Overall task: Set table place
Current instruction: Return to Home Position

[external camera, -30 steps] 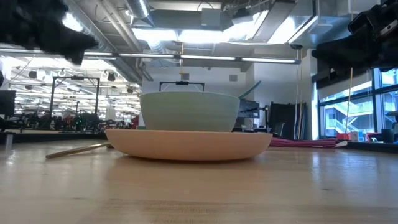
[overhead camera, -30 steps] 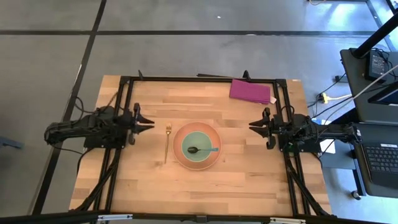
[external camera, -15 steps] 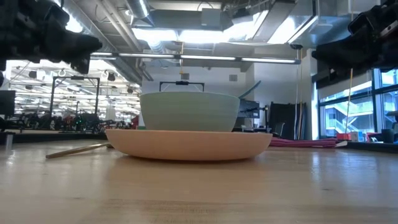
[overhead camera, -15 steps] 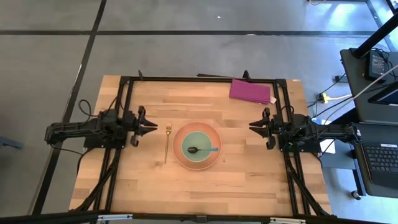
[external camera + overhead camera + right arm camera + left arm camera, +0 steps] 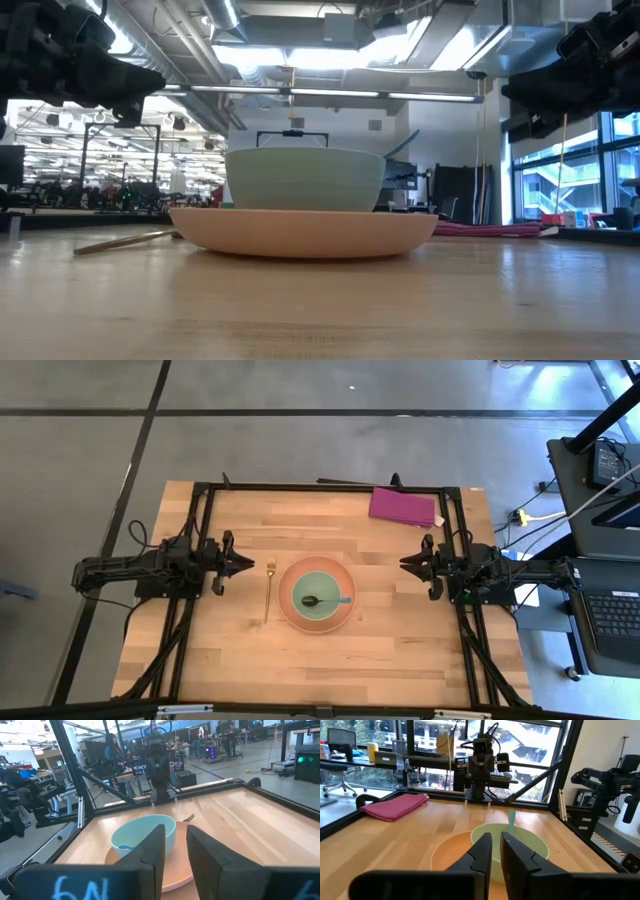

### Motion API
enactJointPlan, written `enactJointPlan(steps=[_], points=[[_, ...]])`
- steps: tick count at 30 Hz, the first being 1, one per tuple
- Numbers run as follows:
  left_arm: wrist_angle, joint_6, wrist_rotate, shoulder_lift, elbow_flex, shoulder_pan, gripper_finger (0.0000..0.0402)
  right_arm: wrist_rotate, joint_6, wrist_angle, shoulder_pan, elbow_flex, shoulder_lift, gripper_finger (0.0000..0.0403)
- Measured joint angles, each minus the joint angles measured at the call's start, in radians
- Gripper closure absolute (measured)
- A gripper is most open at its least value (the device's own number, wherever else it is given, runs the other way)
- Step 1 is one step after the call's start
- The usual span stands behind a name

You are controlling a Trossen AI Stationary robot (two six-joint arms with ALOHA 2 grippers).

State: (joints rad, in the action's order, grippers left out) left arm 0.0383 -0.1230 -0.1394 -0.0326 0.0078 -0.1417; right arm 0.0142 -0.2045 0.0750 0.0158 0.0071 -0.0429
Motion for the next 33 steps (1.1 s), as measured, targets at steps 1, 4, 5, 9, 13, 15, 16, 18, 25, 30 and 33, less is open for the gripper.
enactJointPlan(steps=[1,4,5,9,13,15,16,18,25,30,33], points=[[0.000,0.000,0.000,0.000,0.000,0.000,0.0371,0.000,-0.001,0.000,0.000,0.000,0.000,0.0321],[0.000,0.001,0.000,0.000,0.000,0.000,0.0375,0.001,0.000,0.000,0.000,0.000,0.000,0.0321],[0.000,0.001,0.000,0.000,0.000,0.000,0.0377,0.001,0.000,0.000,0.000,0.000,0.000,0.0321],[0.000,0.001,0.000,0.000,0.000,0.000,0.0382,0.001,0.000,0.001,0.000,0.000,0.000,0.0321],[0.000,0.001,0.000,0.000,0.000,0.000,0.0387,0.001,-0.002,0.001,0.000,0.000,0.000,0.0321],[0.000,0.001,0.000,0.000,0.000,0.000,0.0389,0.001,0.000,0.001,0.000,0.000,0.000,0.0321],[0.000,0.001,0.000,0.000,0.000,0.000,0.0390,0.001,0.000,0.001,0.000,0.000,0.000,0.0321],[0.000,0.001,0.000,0.000,0.000,0.000,0.0392,0.001,-0.001,0.001,0.000,0.000,0.000,0.0321],[0.000,0.001,0.000,0.000,0.000,0.000,0.0399,0.001,0.000,0.001,0.000,0.000,0.000,0.0321],[0.000,0.002,0.000,0.000,0.000,0.000,0.0399,0.001,0.000,0.001,0.000,0.000,0.000,0.0321],[0.000,0.001,0.000,0.000,0.000,0.000,0.0392,0.001,0.000,0.001,0.000,0.000,0.000,0.0321]])
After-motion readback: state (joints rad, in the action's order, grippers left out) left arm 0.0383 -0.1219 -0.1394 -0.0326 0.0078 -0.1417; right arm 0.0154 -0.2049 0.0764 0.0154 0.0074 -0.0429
